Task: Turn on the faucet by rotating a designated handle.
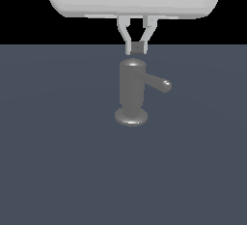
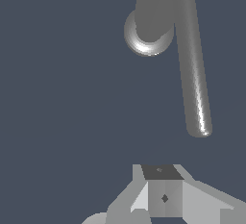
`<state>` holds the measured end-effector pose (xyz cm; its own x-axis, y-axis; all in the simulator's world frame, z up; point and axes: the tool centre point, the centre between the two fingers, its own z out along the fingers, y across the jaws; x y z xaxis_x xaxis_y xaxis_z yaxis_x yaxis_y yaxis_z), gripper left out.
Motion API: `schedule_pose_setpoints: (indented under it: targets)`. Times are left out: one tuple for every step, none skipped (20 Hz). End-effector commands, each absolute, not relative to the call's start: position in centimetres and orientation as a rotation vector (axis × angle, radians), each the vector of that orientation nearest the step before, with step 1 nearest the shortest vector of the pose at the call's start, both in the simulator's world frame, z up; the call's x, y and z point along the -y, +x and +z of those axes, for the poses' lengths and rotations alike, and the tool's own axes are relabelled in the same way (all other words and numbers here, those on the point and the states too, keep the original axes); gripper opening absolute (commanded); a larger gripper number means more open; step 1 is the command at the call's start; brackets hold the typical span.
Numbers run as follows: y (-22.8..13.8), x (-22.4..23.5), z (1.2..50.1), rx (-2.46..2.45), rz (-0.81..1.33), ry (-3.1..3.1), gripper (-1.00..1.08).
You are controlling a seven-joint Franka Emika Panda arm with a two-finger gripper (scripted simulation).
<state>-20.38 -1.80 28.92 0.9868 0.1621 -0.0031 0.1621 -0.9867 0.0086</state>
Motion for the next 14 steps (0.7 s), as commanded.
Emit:
schedule_pose_setpoints:
  targets:
    - [-19.8, 2.0, 27.2, -0.271, -0.002, 3.123, -1.00]
    - [-19.6, 2.1, 26.6, -0.277, -0.002, 3.123, -1.00]
    - [-19.4, 2.2, 26.0, -0.282, -0.001, 3.123, -1.00]
    - [-19.2, 2.2, 25.5, -0.287, -0.001, 3.123, -1.00]
    - [-19.0, 2.3, 25.0, -0.291, -0.001, 3.123, -1.00]
    - [-18.8, 2.3, 24.5, -0.295, -0.001, 3.123, -1.00]
    - [-18.6, 2.4, 24.1, -0.299, -0.001, 3.124, -1.00]
    - [-18.5, 2.4, 23.7, -0.303, -0.001, 3.124, -1.00]
    - [-18.3, 2.5, 23.4, -0.306, -0.001, 3.124, -1.00]
    - [-18.2, 2.5, 23.1, -0.309, 0.000, 3.124, -1.00]
    - [-18.1, 2.5, 22.8, -0.312, 0.000, 3.124, -1.00]
    - [-18.0, 2.6, 22.6, -0.314, 0.000, 3.124, -1.00]
    - [-17.9, 2.6, 22.4, -0.316, 0.000, 3.124, -1.00]
    - [-17.8, 2.6, 22.2, -0.318, 0.000, 3.124, -1.00]
